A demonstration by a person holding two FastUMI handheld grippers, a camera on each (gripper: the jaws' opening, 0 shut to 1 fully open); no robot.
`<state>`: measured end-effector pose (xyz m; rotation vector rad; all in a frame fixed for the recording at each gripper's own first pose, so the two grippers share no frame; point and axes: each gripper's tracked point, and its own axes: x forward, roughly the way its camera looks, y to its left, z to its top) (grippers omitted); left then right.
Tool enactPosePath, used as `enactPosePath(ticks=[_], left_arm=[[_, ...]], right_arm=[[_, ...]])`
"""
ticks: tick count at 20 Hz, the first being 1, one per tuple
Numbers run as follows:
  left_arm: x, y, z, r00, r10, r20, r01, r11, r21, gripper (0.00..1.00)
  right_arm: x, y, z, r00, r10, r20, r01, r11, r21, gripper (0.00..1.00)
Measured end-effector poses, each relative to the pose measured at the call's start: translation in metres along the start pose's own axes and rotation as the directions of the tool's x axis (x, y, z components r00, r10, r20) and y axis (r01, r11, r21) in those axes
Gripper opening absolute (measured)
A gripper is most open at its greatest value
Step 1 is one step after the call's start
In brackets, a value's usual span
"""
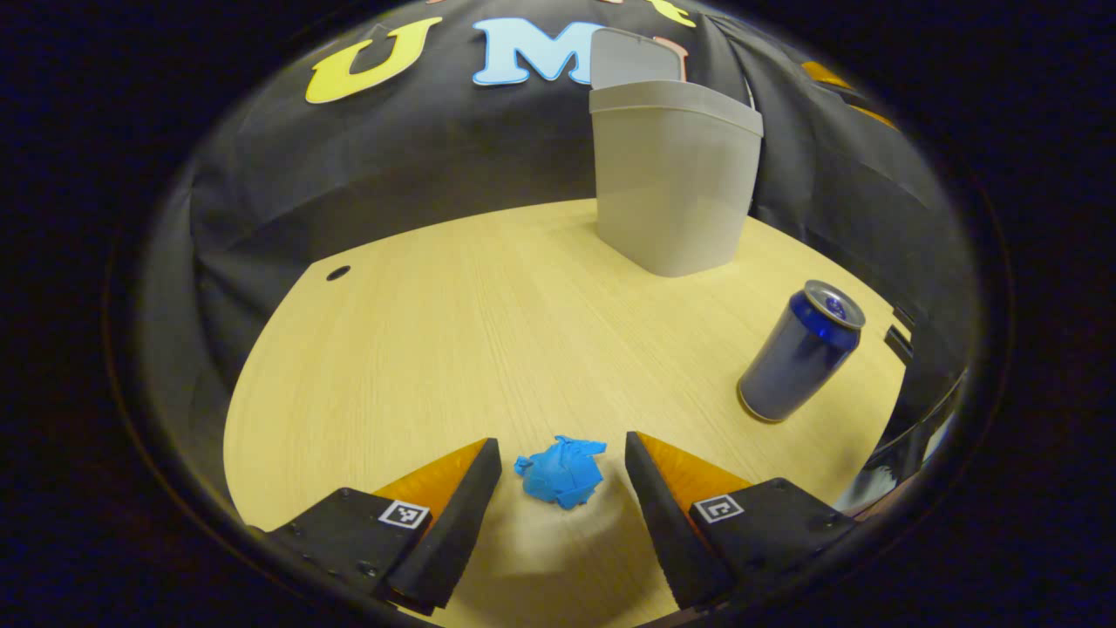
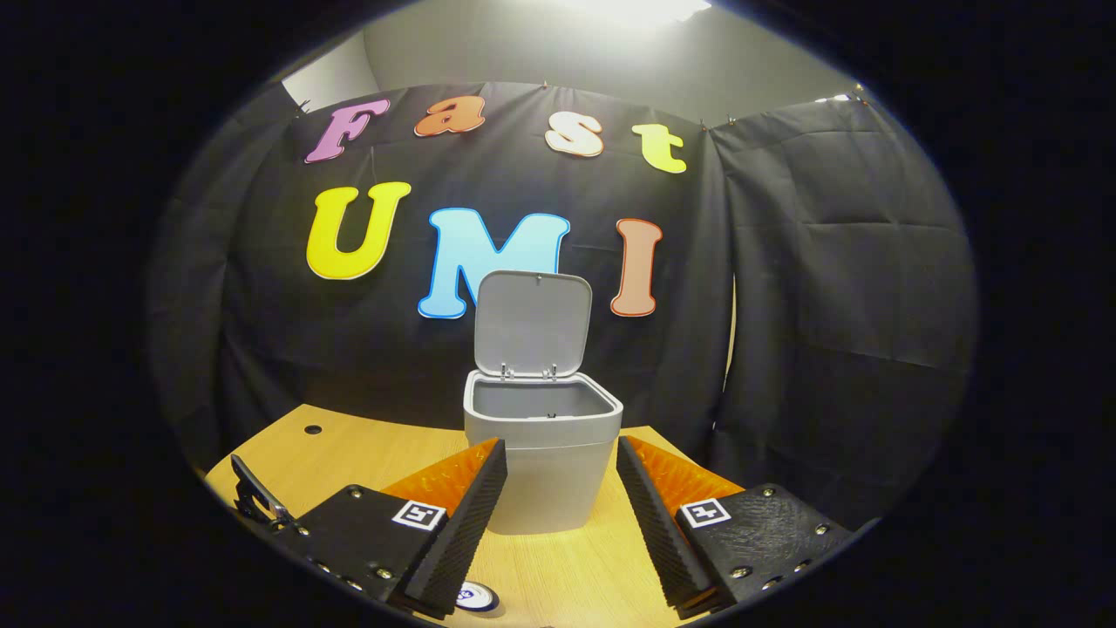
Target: Press the lid of the desktop garbage bin to open it, pick up the crumpled paper on the desktop and throw it into the bin, then pick up the pop can on the desktop and drop it into the bin, and finally close the garbage bin lid.
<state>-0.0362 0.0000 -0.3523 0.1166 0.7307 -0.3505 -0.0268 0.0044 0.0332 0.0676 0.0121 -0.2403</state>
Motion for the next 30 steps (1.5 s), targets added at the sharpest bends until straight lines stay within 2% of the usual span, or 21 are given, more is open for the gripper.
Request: enactPosePath(ticks=[6,8,10,11,12,14,17,20,22,23,26,27,29,30], left_arm=[[0.011,-0.005,-0.017,1.0,0.003,-0.03,-0.004,0.998,-0.057,0.97],[0.012,-0.004,-0.015,1.0,0.009,-0.006,-0.01,0.998,-0.064,0.95],[0.012,0.003,-0.019,0.999,0.044,-0.002,-0.044,0.998,-0.043,0.96],[0.012,0.004,-0.018,0.999,0.047,0.011,-0.047,0.998,-0.033,0.86],[0.012,0.002,-0.017,0.999,0.044,0.012,-0.043,0.998,-0.041,0.87],[0.012,0.006,-0.017,0.997,0.076,0.027,-0.074,0.995,-0.06,0.78],[0.012,0.015,-0.016,0.993,0.114,0.04,-0.111,0.991,-0.074,0.63],[0.012,0.014,-0.016,0.991,0.123,0.044,-0.119,0.989,-0.085,0.46],[0.012,0.017,-0.016,0.989,0.136,0.053,-0.13,0.987,-0.099,0.44],[0.012,0.017,-0.015,0.989,0.137,0.053,-0.131,0.986,-0.104,0.27],[0.012,0.017,-0.015,0.988,0.143,0.051,-0.137,0.985,-0.109,0.27],[0.011,0.016,-0.014,0.99,0.132,0.048,-0.126,0.986,-0.108,0.2],[0.007,0.012,-0.011,0.992,0.12,0.045,-0.115,0.988,-0.103,0.18],[0.003,0.011,-0.005,0.991,0.12,0.057,-0.114,0.989,-0.097,0.2]], right_arm=[[0.004,0.002,-0.006,0.999,0.031,-0.024,-0.031,0.999,0.024,0.83],[0.007,0.001,-0.005,0.999,0.04,-0.021,-0.04,0.999,0.025,0.83],[0.01,0.001,-0.005,0.999,0.049,-0.02,-0.049,0.998,0.026,0.83],[0.011,0.001,-0.008,0.998,0.055,-0.023,-0.055,0.998,0.027,0.83],[0.012,0.001,-0.008,0.998,0.062,-0.025,-0.061,0.998,0.028,0.83],[0.014,0.0,-0.007,0.997,0.073,-0.02,-0.072,0.997,0.031,0.83],[0.015,-0.004,-0.008,0.996,0.084,-0.013,-0.083,0.996,0.035,0.83],[0.016,-0.009,-0.009,0.996,0.093,-0.014,-0.092,0.995,0.049,0.83],[0.018,-0.011,-0.011,0.995,0.1,-0.014,-0.099,0.993,0.064,0.83],[0.019,-0.012,-0.012,0.995,0.103,-0.015,-0.101,0.992,0.069,0.83],[0.02,-0.014,-0.013,0.994,0.108,-0.012,-0.107,0.992,0.073,0.83],[0.02,-0.014,-0.013,0.994,0.111,-0.009,-0.11,0.991,0.073,0.83],[0.021,-0.016,-0.013,0.993,0.115,-0.005,-0.115,0.991,0.069,0.83],[0.021,-0.017,-0.011,0.993,0.116,0.0,-0.116,0.991,0.066,0.83]])
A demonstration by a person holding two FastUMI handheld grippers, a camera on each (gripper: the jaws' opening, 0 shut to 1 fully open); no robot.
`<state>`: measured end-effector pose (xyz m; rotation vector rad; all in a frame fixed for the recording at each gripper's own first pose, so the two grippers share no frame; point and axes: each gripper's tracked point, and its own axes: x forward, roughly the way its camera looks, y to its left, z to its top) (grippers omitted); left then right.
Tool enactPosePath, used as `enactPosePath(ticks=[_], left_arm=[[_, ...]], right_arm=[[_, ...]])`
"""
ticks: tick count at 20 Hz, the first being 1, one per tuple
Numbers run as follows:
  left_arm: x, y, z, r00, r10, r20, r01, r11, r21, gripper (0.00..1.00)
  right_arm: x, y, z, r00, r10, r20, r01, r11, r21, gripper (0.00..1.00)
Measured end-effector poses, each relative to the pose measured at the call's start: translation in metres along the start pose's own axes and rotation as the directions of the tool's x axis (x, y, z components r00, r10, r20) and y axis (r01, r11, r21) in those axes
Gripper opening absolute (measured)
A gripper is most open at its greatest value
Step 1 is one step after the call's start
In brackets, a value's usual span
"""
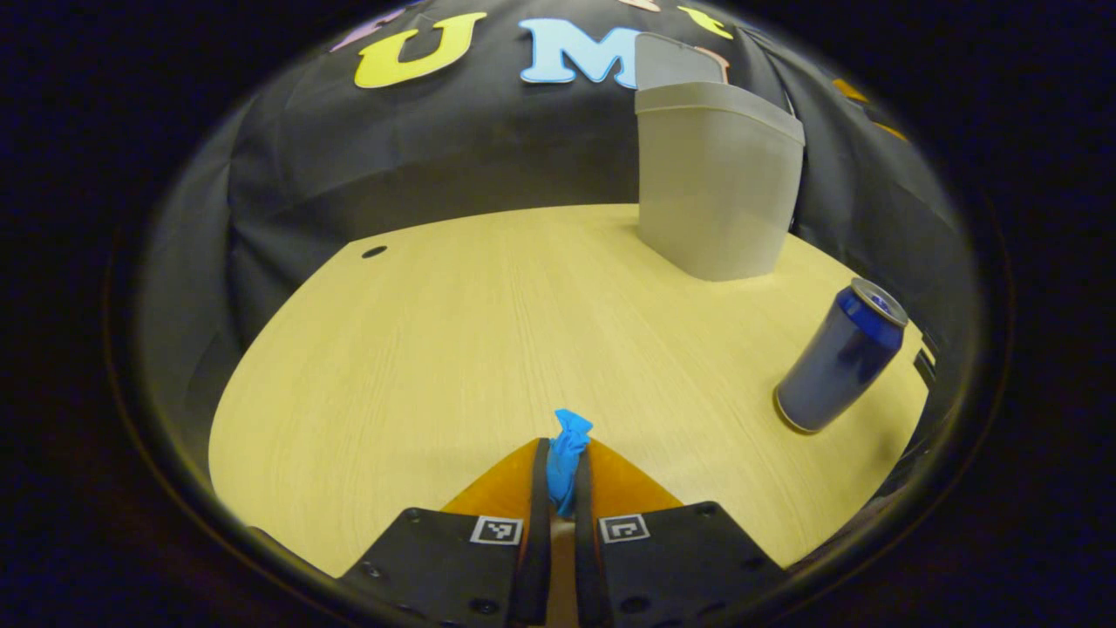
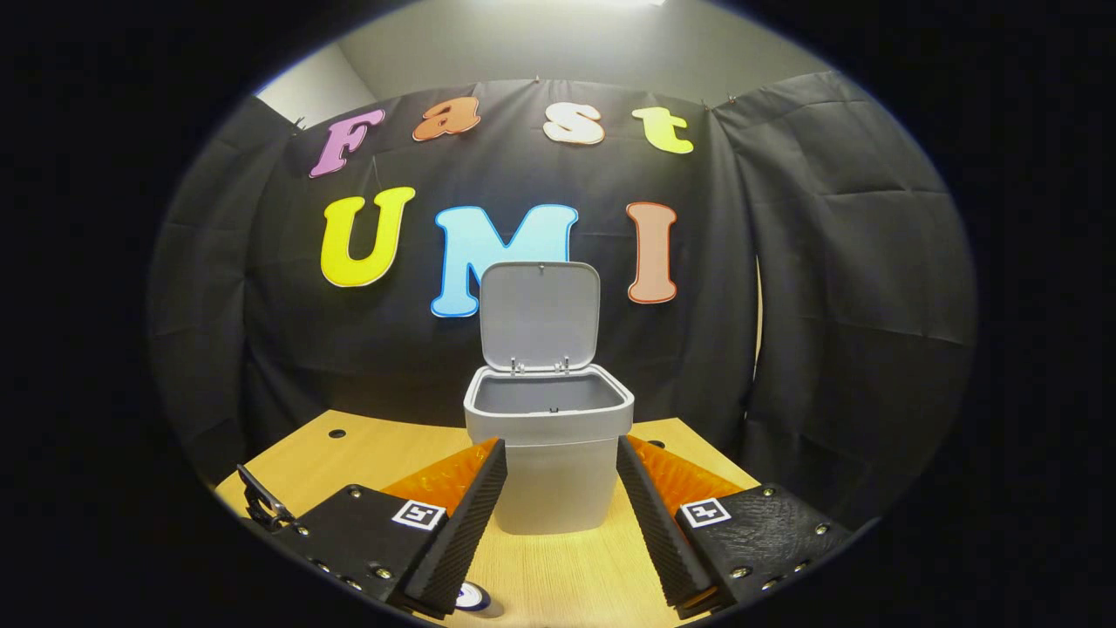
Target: Press the lid of the desktop garbage bin to open it, pick up the crumpled paper on the desktop and throw it into the bin, then pick up the pop can on the desktop and drop it into the bin, and finally close the garbage bin lid.
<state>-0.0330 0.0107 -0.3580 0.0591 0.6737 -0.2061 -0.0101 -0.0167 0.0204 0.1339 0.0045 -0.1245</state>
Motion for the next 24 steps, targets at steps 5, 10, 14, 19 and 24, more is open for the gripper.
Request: enactPosePath(ticks=[5,10,14,19,24], left_arm=[[-0.017,-0.012,0.051,0.996,-0.025,0.087,0.024,1.0,0.007,0.2],[-0.034,-0.037,0.114,0.981,-0.057,0.183,0.057,0.998,0.003,0.18],[-0.045,-0.056,0.17,0.962,-0.077,0.264,0.081,0.997,-0.003,0.18],[-0.052,-0.083,0.242,0.925,-0.102,0.367,0.115,0.993,-0.015,0.15],[-0.055,-0.107,0.304,0.884,-0.12,0.451,0.137,0.991,-0.004,0.2]], right_arm=[[0.003,-0.004,0.001,1.0,0.005,0.007,-0.005,1.0,0.005,0.83],[0.003,-0.006,0.0,1.0,0.014,0.01,-0.014,0.999,-0.031,0.83],[0.008,-0.006,0.003,0.999,0.032,0.026,-0.03,0.996,-0.08,0.83],[0.017,-0.009,0.004,0.998,0.048,0.029,-0.046,0.995,-0.088,0.83],[0.024,-0.026,-0.002,1.0,0.022,0.016,-0.021,0.998,-0.06,0.83]])
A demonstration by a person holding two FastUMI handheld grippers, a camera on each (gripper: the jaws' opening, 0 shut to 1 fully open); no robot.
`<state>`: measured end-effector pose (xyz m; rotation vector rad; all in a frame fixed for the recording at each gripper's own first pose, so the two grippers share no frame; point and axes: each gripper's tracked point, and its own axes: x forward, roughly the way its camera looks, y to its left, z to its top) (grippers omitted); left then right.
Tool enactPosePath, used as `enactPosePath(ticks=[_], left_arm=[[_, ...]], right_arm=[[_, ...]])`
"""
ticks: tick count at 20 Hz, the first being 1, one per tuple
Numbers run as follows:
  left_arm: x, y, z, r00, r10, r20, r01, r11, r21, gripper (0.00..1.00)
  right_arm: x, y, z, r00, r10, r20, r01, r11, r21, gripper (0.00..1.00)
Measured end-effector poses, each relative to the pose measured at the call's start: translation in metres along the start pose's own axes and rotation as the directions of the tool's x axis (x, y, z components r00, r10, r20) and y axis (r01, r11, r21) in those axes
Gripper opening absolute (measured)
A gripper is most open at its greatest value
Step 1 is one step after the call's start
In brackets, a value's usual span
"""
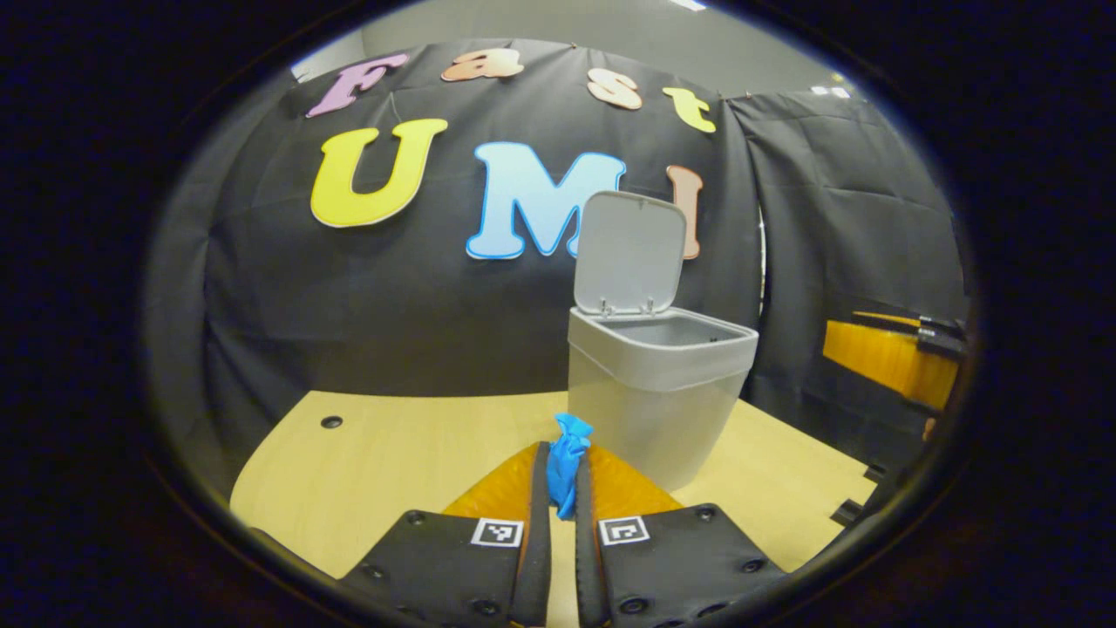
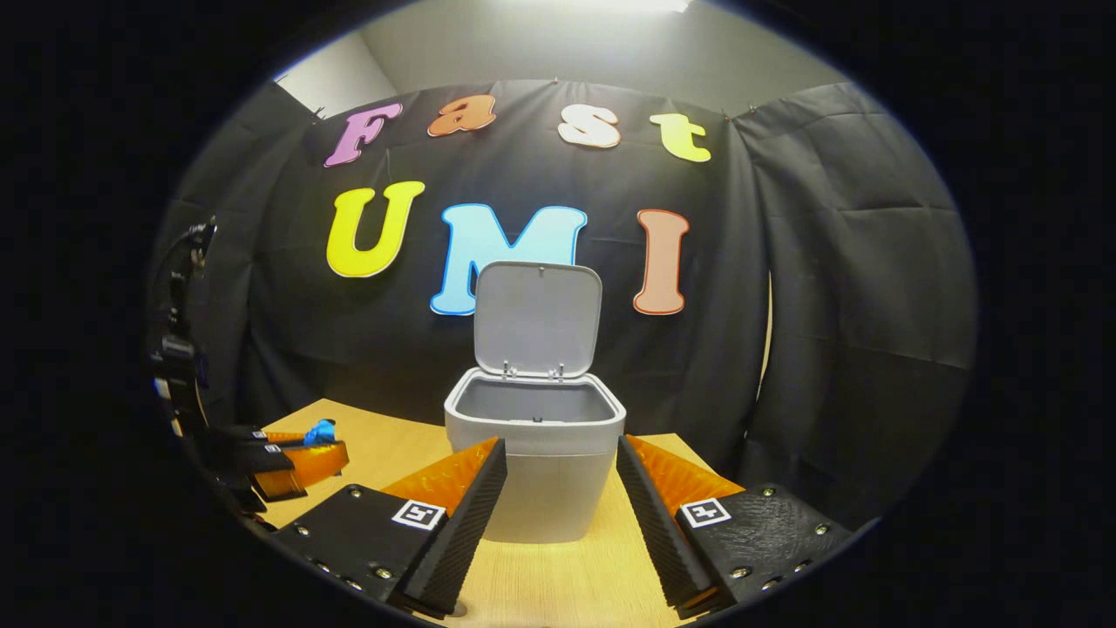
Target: Press the lid of the desktop garbage bin to open it, pick up the crumpled paper on the desktop and throw it into the bin, then pick up the pop can on the desktop and drop it into the bin, and finally close the garbage bin lid.
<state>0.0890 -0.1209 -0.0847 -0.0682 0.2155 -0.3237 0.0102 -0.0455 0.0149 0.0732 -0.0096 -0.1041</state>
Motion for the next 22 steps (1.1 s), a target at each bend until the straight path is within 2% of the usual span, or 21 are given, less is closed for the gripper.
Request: enactPosePath(ticks=[5,10,17,21,22], left_arm=[[0.028,-0.021,0.05,0.997,-0.033,0.067,0.034,0.999,-0.014,0.17],[0.058,-0.052,0.086,0.989,-0.092,0.118,0.092,0.996,0.004,0.19],[0.103,-0.098,0.099,0.973,-0.179,0.142,0.173,0.983,0.058,0.17],[0.126,-0.106,0.091,0.975,-0.186,0.122,0.178,0.981,0.072,0.21],[0.13,-0.107,0.089,0.976,-0.185,0.118,0.177,0.981,0.075,0.26]], right_arm=[[0.007,-0.018,-0.004,1.0,-0.026,-0.007,0.026,0.999,0.032,0.83],[0.007,-0.031,-0.007,0.998,-0.06,-0.012,0.06,0.997,0.058,0.83],[-0.005,-0.052,-0.014,0.991,-0.125,-0.037,0.127,0.99,0.061,0.83],[-0.014,-0.06,-0.017,0.987,-0.156,-0.044,0.159,0.985,0.064,0.83],[-0.014,-0.061,-0.017,0.986,-0.16,-0.046,0.163,0.985,0.062,0.83]])
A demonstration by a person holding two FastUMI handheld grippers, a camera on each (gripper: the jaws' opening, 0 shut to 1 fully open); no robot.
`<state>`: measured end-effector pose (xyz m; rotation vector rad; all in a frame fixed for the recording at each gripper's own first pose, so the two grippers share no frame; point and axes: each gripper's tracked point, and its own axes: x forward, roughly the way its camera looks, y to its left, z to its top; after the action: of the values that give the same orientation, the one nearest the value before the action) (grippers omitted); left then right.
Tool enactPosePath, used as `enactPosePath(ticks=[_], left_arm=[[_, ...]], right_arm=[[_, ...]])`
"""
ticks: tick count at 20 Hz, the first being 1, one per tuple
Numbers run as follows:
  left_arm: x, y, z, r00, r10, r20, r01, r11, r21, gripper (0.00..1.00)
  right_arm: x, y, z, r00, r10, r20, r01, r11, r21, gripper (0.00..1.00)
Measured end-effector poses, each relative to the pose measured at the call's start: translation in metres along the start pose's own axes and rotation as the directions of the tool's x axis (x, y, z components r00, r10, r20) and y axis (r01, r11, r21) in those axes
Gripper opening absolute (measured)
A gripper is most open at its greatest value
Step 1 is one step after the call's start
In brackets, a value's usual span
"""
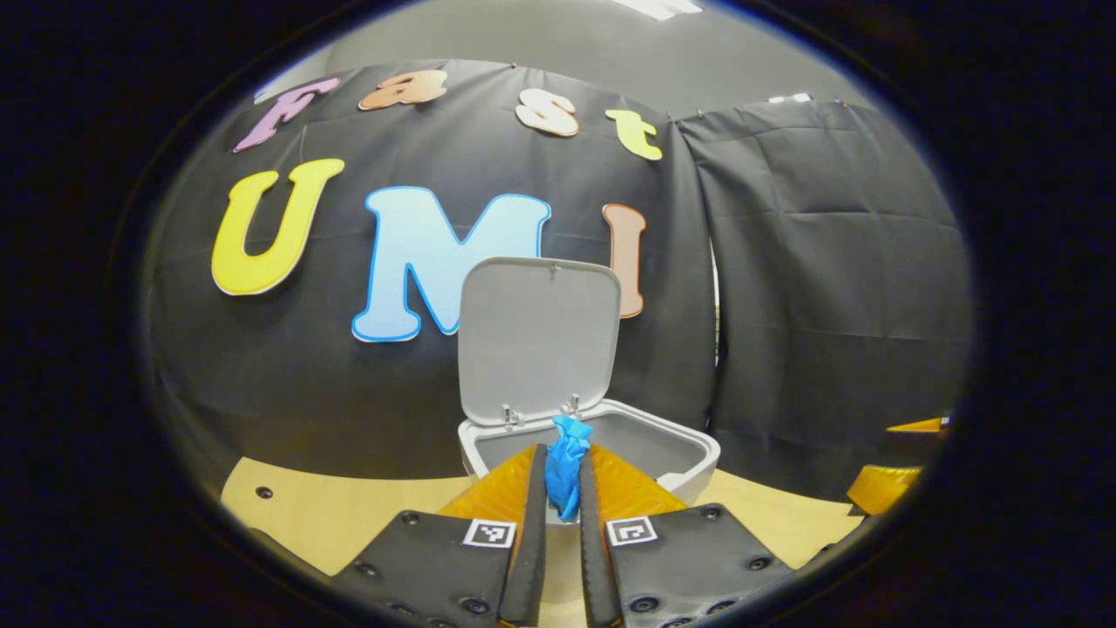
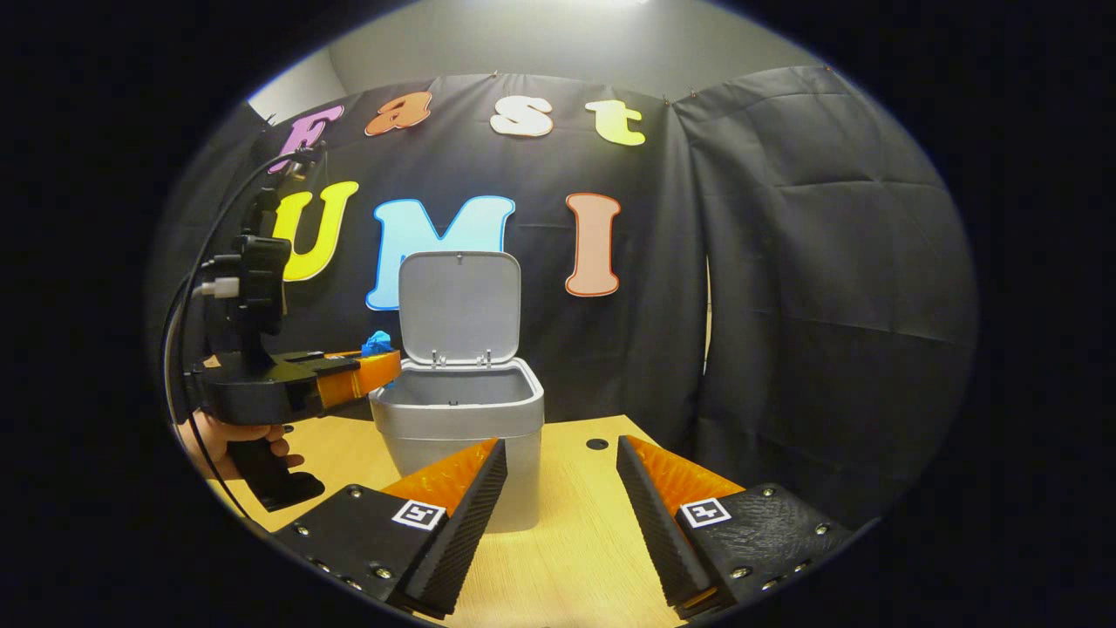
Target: Press the lid of the desktop garbage bin to open it, pick up the crumpled paper on the desktop and throw it into the bin, then pick up the pop can on the desktop and drop it into the bin, and finally close the garbage bin lid.
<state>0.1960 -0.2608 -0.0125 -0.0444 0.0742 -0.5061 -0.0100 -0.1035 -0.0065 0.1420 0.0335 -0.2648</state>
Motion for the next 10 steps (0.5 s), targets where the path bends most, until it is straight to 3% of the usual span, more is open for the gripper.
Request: enactPosePath(ticks=[3,6,10], left_arm=[[0.01,-0.002,-0.002,1.0,-0.019,-0.004,0.019,1.0,0.012,0.4],[0.016,-0.002,-0.005,1.0,-0.026,-0.005,0.026,1.0,0.017,0.45],[0.019,0.0,-0.009,0.999,-0.031,-0.013,0.031,1.0,0.004,0.62]], right_arm=[[-0.003,0.0,-0.003,1.0,-0.002,-0.006,0.002,1.0,-0.002,0.83],[-0.003,0.002,-0.004,1.0,0.002,-0.009,-0.002,1.0,-0.005,0.83],[-0.003,0.005,-0.005,1.0,0.01,-0.012,-0.011,1.0,-0.012,0.83]])
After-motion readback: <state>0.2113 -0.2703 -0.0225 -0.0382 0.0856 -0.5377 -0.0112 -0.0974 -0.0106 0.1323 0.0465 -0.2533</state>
